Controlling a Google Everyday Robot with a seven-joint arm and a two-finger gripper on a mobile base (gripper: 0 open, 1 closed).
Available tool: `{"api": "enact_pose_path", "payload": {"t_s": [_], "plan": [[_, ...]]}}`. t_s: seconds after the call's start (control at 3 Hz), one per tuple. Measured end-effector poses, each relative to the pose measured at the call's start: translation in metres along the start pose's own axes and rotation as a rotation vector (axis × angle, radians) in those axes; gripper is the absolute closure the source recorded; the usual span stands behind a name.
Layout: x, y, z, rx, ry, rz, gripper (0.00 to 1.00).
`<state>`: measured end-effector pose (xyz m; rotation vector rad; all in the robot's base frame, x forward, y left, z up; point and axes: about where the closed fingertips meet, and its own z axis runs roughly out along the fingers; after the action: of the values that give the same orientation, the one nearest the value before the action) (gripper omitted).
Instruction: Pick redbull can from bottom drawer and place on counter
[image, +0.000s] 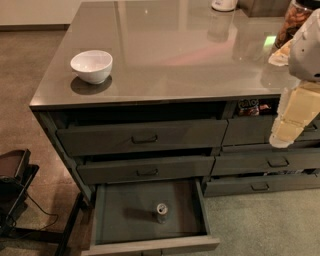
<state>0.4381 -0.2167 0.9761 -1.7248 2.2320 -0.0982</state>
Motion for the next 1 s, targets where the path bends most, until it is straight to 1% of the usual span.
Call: {"api": "enact_pose_path", "payload": {"t_s": [0.33,0.67,1.0], "plan": [[0.000,0.000,0.000,0.000,0.000,0.000,0.00],[0.000,0.000,0.000,0.000,0.000,0.000,0.17],[0.003,0.004,0.023,-0.007,-0.038,0.031,0.40]]}}
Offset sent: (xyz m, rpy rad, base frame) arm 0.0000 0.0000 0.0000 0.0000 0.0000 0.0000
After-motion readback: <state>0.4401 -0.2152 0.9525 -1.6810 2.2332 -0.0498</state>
